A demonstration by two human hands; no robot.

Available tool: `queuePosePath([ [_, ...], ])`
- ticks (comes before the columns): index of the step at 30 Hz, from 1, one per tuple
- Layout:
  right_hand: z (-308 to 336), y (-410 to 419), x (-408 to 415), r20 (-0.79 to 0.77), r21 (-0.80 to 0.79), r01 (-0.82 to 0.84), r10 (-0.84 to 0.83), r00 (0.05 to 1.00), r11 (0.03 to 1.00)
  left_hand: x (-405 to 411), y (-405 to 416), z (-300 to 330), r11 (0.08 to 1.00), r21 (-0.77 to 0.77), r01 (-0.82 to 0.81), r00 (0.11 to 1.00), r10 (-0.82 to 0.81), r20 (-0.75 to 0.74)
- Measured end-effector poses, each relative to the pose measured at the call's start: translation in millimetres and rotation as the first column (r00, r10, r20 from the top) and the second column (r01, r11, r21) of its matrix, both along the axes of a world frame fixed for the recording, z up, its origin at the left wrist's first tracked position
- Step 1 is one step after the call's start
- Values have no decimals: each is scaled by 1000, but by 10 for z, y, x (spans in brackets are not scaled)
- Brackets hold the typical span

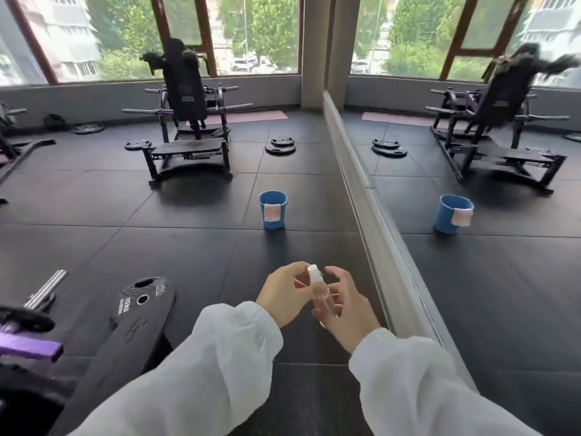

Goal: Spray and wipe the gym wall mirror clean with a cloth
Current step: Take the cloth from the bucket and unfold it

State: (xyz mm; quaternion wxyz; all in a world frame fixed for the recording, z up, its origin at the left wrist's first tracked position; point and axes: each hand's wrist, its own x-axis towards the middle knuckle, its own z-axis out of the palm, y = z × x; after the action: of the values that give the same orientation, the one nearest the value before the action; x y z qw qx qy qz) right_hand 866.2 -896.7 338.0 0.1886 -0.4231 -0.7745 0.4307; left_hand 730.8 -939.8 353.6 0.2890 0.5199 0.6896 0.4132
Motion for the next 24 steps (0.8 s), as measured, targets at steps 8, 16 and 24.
queuePosePath([
  [8, -246, 1682, -1033, 50, -24, -64, 65, 997, 998, -1020, 1607, -282, 997, -69, -29, 998, 25, -59],
  [16, -186, 3757, -2167, 179, 4, -232, 228, 957, 973, -2054, 3507, -233, 981, -144, -127, 982, 103, -160],
  [24, -255, 5169, -3321, 240, 8, -351, 339, 910, 936, -3110, 4724, -296, 956, -136, -260, 956, 236, -174],
])
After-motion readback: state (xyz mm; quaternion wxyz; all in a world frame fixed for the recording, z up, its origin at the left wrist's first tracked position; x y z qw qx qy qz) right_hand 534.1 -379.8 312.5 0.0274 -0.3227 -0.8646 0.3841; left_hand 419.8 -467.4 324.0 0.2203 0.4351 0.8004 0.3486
